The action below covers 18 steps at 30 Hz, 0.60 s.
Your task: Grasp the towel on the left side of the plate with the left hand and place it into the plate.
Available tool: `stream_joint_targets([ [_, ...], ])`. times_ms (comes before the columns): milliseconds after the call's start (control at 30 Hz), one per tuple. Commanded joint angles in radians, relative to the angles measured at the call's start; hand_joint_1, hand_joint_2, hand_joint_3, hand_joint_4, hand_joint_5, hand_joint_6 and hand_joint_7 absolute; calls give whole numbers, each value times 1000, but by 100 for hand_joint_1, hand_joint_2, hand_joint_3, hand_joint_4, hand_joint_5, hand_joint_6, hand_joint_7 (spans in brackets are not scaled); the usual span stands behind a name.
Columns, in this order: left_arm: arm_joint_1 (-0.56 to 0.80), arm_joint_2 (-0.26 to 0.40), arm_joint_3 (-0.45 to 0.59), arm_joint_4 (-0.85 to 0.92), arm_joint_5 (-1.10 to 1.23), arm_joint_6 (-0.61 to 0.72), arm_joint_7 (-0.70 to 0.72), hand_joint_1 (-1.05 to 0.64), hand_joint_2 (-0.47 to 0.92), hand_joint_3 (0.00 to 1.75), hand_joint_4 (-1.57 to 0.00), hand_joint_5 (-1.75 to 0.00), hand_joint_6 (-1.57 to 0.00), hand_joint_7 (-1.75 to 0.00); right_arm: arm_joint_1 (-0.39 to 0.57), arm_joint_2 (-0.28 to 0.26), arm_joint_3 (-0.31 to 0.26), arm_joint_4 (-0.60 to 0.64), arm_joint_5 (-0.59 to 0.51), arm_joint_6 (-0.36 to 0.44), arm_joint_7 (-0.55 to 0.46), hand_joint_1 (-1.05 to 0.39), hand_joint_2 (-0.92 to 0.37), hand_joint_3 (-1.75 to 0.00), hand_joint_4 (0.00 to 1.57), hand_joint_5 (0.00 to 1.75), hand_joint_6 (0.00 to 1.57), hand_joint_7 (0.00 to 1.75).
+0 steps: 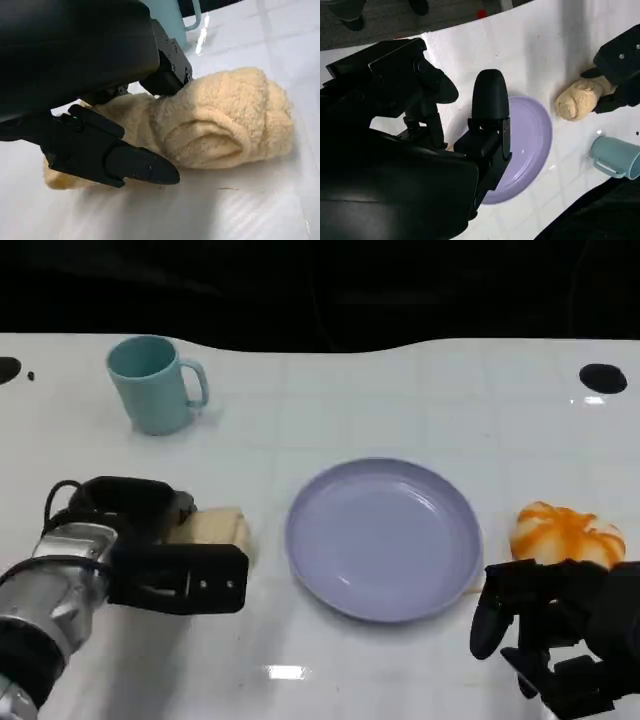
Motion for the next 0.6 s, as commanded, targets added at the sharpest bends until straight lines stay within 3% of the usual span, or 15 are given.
stream_joint_targets([
  [33, 18, 13, 34, 27, -47, -78, 100, -21, 92, 26, -86, -161, -120, -14, -3, -9, -2, -3, -5, -3, -4, 3, -62, -99, 70, 166, 68, 142],
  [67, 22, 15, 40, 20, -51, -81, 119, -21, 92, 29, -85, -168, -122, -16, -3, -9, -4, -3, -3, -3, -3, 3, -62, -99, 70, 166, 68, 142],
  [100, 26, 16, 45, 13, -51, -85, 141, -22, 89, 37, -86, -171, -113, -43, -2, -8, -6, -3, -1, -3, -3, 3, -62, -99, 70, 166, 68, 142],
  [133, 31, 17, 52, 5, -52, -91, 169, -22, 84, 48, -87, -173, -88, -105, -2, -8, -8, -3, 0, -4, -2, 3, -62, -99, 70, 166, 68, 142],
  [167, 35, 18, 57, 1, -55, -96, 190, -22, 81, 55, -87, -174, -75, -139, -2, -8, -9, -3, 1, -6, -2, 3, -62, -100, 70, 166, 68, 142],
  [200, 43, 19, 67, -16, -60, -92, 204, -23, 80, 59, -87, -174, -68, -160, -2, -9, -9, -1, 2, -11, -1, 3, -61, -100, 70, 166, 68, 143],
  [267, 60, 21, 88, -57, -71, -83, 225, -22, 79, 61, -87, -175, -63, -171, -2, -10, -11, 0, 4, -15, 2, 4, -61, -101, 70, 166, 68, 143],
  [433, 91, 24, 125, -174, -79, -46, 227, -23, 81, 49, -82, -175, -52, -175, -2, -11, -13, 0, 5, -13, 2, 3, -60, -102, 70, 167, 68, 143],
  [600, 116, 10, 143, -291, -89, -61, 237, -24, 81, 49, -85, -175, -56, -175, -1, -11, -12, 5, 6, -17, 4, 3, -61, -102, 70, 166, 68, 144],
])
